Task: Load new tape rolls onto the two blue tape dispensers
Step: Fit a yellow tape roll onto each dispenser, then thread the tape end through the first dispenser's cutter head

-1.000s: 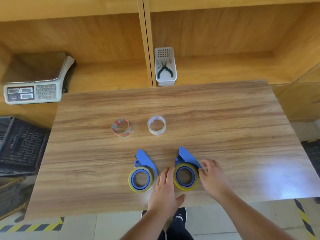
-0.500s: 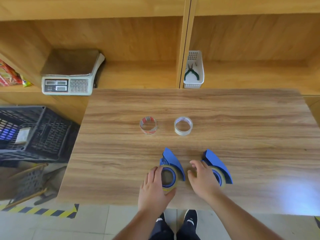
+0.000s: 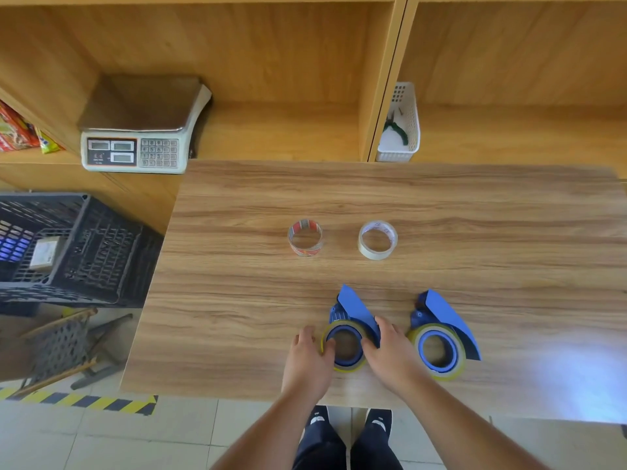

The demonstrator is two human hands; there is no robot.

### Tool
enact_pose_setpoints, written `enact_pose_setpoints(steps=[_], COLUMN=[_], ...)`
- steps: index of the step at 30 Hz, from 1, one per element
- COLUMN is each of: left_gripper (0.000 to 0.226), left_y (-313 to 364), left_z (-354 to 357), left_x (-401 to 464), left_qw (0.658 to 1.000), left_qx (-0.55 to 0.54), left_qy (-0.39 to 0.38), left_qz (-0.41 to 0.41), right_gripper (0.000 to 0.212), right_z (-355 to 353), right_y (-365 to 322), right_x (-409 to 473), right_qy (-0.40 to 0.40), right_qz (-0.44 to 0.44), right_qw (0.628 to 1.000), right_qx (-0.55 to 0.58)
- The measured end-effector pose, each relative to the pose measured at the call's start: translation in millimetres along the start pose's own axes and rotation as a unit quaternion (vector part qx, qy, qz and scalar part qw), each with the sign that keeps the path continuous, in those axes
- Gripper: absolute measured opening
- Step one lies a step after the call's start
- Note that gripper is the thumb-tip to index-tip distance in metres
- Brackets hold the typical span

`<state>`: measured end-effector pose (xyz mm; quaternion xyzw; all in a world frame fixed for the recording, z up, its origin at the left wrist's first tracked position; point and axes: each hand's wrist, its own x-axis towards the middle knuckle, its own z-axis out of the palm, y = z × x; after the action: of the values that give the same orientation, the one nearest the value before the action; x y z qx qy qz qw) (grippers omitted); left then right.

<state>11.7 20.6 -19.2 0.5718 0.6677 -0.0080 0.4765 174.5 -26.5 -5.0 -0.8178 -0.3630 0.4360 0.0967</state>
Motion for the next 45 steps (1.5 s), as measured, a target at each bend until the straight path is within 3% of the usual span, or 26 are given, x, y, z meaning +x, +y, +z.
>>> enact_pose_setpoints(steps=[5, 16, 25, 29, 34, 39, 45], left_gripper=[0.049, 0.044, 0.035, 0.039, 0.036, 0.023, 0.015], left_y=[2.7, 6.5, 22.1, 27.9, 42.6, 59.0, 74.9], left_z=[-1.2, -6.7, -21.8, -35.5, -54.7, -75.1, -101.4], left_x=[7.0, 5.0, -16.8, -30.3, -58.5, -93.3, -123.0], left_qw=[0.999, 1.0, 0.999, 0.997, 0.99, 0.983, 0.974], left_qx=[0.021, 0.018, -0.021, -0.033, -0.044, -0.076, -0.102], left_qy=[-0.033, -0.022, -0.015, -0.021, -0.013, -0.015, -0.002], left_qz=[0.002, -0.012, 0.037, 0.072, 0.131, 0.165, 0.201], right_gripper=[0.053, 0.043, 0.078, 0.083, 0.08, 0.056, 0.051], right_z=[3.2, 8.8, -13.0, -36.4, -58.1, -75.0, -99.3], right_y=[-2.8, -9.7, -14.5, -20.5, -28.7, -39.3, -57.9], right_x=[-1.9, -10.9, -18.4, -25.4, -47.4, -81.5, -117.4], right_qy=[0.011, -0.011, -0.037, -0.049, -0.054, -0.005, 0.027], right_qz=[0.018, 0.03, 0.036, 0.022, -0.008, -0.046, -0.096], right_qw=[1.0, 0.997, 0.99, 0.99, 0.977, 0.964, 0.946], right_qx=[0.012, 0.069, 0.131, 0.128, 0.207, 0.26, 0.31])
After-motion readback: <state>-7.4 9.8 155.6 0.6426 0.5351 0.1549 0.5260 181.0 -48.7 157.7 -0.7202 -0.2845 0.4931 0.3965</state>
